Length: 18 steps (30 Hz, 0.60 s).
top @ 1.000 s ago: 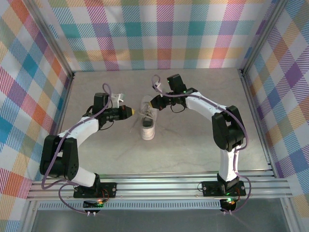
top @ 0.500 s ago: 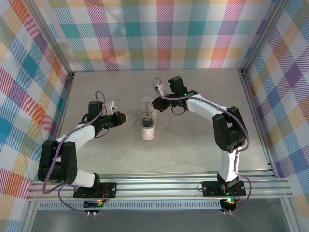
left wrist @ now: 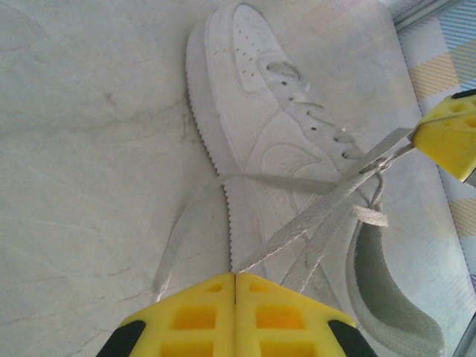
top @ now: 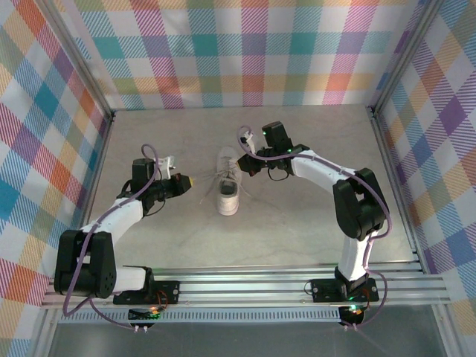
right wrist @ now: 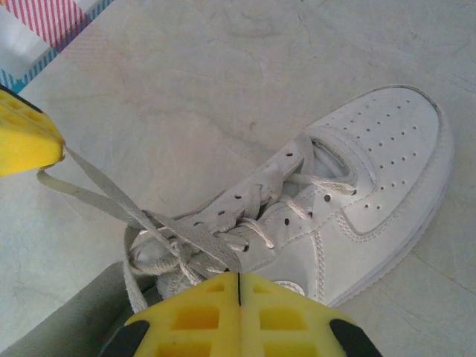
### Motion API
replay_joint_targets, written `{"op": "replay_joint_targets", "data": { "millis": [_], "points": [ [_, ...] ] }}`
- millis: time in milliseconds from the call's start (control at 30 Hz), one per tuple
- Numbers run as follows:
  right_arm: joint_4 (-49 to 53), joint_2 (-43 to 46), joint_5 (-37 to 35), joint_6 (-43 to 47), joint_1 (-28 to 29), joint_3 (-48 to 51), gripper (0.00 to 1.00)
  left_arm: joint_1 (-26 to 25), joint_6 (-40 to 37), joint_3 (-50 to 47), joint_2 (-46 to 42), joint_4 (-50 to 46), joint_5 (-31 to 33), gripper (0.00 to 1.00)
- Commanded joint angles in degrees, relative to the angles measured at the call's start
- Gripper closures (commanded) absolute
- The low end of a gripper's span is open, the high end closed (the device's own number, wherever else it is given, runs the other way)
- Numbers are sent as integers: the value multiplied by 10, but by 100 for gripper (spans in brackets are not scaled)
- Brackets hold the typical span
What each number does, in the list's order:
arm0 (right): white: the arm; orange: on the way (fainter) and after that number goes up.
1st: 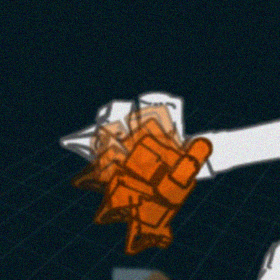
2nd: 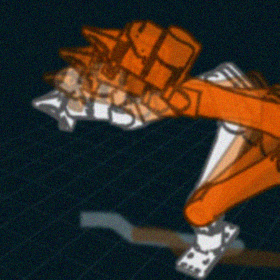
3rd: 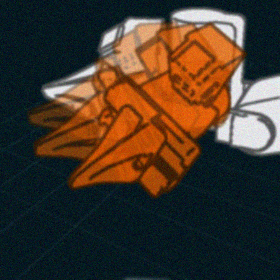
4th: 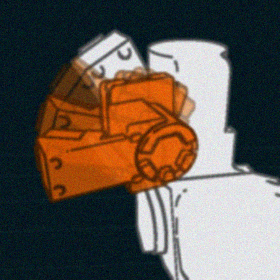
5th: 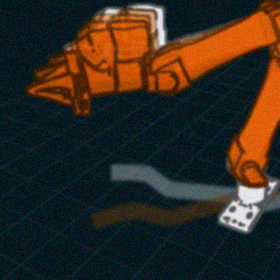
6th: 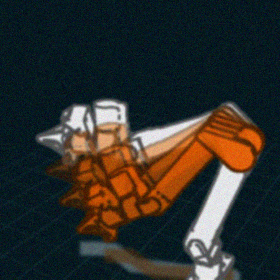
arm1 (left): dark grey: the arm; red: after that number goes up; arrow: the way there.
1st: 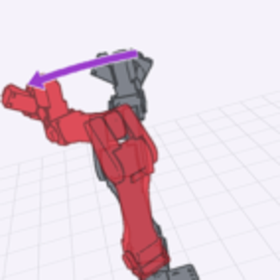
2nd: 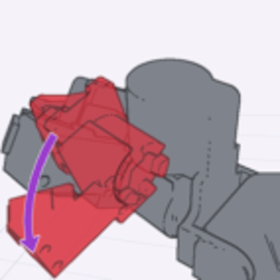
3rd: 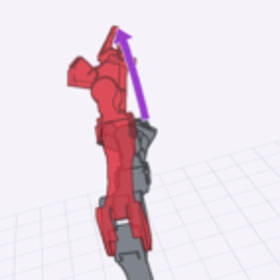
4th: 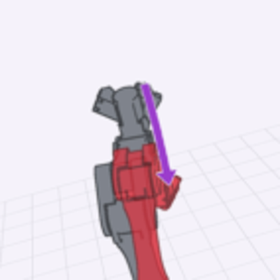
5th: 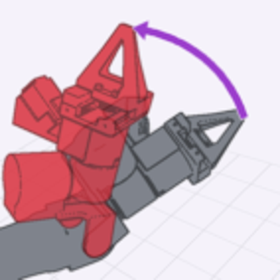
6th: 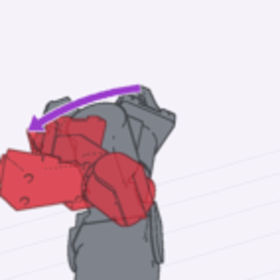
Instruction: Tie the shoes
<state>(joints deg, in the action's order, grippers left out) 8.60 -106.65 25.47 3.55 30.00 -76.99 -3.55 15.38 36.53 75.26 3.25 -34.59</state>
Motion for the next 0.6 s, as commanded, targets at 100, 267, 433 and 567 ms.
{"op": "replay_joint_targets", "data": {
  "millis": [100, 267, 433, 567],
  "points": [
    [-3, 13, -62, 78, 15, 6, 100, 11, -21, -16, -27, -22, 18, 100],
    [12, 14, -96, 126, 31, 2, 100, 11, -41, -8, -34, -49, 28, 100],
    [4, 19, -20, 143, 33, -1, 100, 10, -101, 12, -55, -52, -1, 62],
    [-12, 20, 7, 135, 32, -6, 100, 6, -139, 22, -86, -23, -8, 58]
  ]
}}
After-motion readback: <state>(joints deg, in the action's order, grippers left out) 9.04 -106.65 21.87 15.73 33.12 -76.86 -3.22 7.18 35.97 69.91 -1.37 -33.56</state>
